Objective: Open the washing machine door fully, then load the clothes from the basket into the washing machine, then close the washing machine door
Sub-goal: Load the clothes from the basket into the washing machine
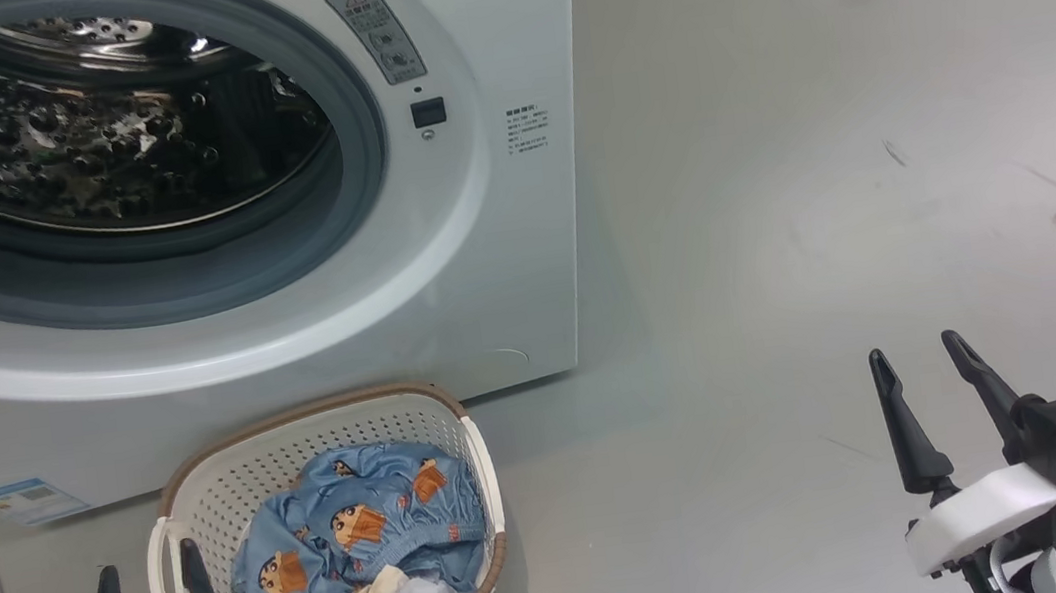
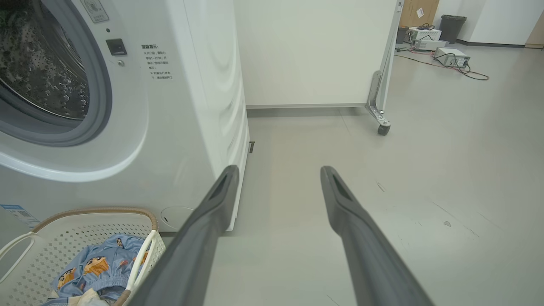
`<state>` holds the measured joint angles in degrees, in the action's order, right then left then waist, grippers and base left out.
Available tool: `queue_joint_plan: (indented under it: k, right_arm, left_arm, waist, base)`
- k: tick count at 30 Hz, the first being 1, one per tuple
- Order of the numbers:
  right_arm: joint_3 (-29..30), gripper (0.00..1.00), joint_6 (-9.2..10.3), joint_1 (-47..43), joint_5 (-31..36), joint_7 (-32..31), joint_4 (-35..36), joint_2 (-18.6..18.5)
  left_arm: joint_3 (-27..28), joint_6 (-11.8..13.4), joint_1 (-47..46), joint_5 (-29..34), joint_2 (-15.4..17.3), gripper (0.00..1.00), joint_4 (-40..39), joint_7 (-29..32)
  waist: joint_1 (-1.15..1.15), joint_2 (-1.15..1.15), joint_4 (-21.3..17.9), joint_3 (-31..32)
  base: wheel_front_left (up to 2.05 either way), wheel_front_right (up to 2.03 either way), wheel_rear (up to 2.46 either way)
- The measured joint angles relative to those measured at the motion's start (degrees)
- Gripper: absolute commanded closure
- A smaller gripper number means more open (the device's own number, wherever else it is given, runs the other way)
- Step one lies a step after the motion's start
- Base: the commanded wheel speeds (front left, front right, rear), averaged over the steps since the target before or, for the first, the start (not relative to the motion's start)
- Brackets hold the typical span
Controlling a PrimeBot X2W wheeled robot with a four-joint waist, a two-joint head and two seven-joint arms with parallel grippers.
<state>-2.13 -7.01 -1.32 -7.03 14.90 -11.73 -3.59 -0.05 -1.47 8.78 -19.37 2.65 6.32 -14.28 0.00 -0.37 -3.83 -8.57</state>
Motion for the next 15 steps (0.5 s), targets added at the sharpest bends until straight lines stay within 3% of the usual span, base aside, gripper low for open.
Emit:
queue_joint_plan:
  k: [4, 15]
  right_arm:
    - [-0.5, 0.0, 0.0, 1.3, 0.0, 0.0, 0.5, 0.0]
    - [-3.9, 0.0, 0.0, 5.5, 0.0, 0.0, 2.2, 0.3]
  left_arm:
    - [-0.5, 0.0, -1.8, 0.2, 0.0, 0.0, 2.0, 0.3]
    - [-2.0, -2.2, -9.4, -1.4, 1.3, 0.0, 10.8, 8.8]
  waist:
    - [0.0, 0.0, -0.8, -2.0]
    - [0.0, 0.0, -4.2, -10.2]
  base:
    - [0.0, 0.0, 0.0]
    - [0.0, 0.0, 0.0]
